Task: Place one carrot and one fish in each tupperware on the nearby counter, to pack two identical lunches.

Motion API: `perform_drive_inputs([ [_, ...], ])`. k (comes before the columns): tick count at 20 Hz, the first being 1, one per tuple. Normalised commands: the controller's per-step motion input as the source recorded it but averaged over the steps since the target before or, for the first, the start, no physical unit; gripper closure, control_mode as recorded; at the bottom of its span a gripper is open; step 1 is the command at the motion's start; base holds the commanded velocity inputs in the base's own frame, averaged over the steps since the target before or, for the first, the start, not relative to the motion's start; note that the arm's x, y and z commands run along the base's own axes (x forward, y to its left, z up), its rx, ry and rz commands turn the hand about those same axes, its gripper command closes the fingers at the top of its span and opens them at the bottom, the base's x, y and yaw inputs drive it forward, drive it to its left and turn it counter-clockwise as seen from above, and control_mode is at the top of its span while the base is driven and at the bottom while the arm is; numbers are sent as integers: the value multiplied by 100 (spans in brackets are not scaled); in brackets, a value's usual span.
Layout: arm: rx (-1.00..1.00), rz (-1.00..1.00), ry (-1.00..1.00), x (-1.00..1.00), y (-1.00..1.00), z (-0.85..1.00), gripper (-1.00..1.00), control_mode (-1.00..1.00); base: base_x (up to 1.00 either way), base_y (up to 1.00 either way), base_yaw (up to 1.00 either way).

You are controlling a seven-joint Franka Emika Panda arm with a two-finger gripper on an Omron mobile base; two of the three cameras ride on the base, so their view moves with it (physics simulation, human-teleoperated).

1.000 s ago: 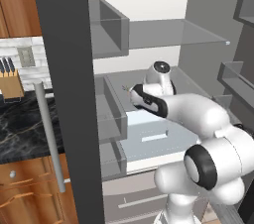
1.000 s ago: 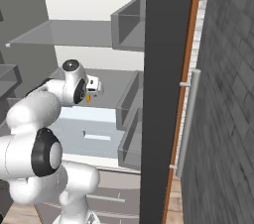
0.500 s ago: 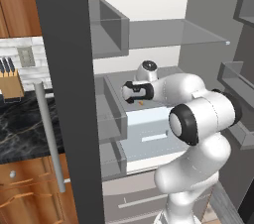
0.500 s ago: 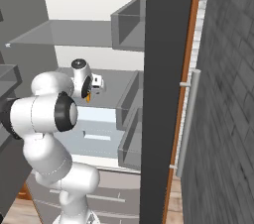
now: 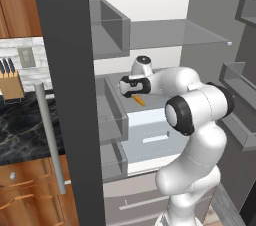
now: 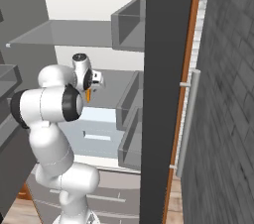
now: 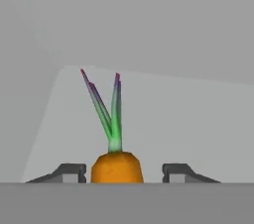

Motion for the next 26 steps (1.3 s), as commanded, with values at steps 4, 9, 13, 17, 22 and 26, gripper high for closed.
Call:
perform_drive_inputs([
  [4,0,-4,11,-46,-23,-83,100,-100,0,0,0],
  [9,-1,-2,3,-54,-1,-50,100,-100,0,0,0],
  [13,0,-2,-12,-100,-17,-42,100,-100,0,0,0],
  [17,2,-6,-14,-100,-59,4,100,-100,0,0,0],
  [22,1,-4,-8,-100,-33,56,100,-100,0,0,0],
  [26,0,-3,-3,-100,-10,95,100,-100,0,0,0],
])
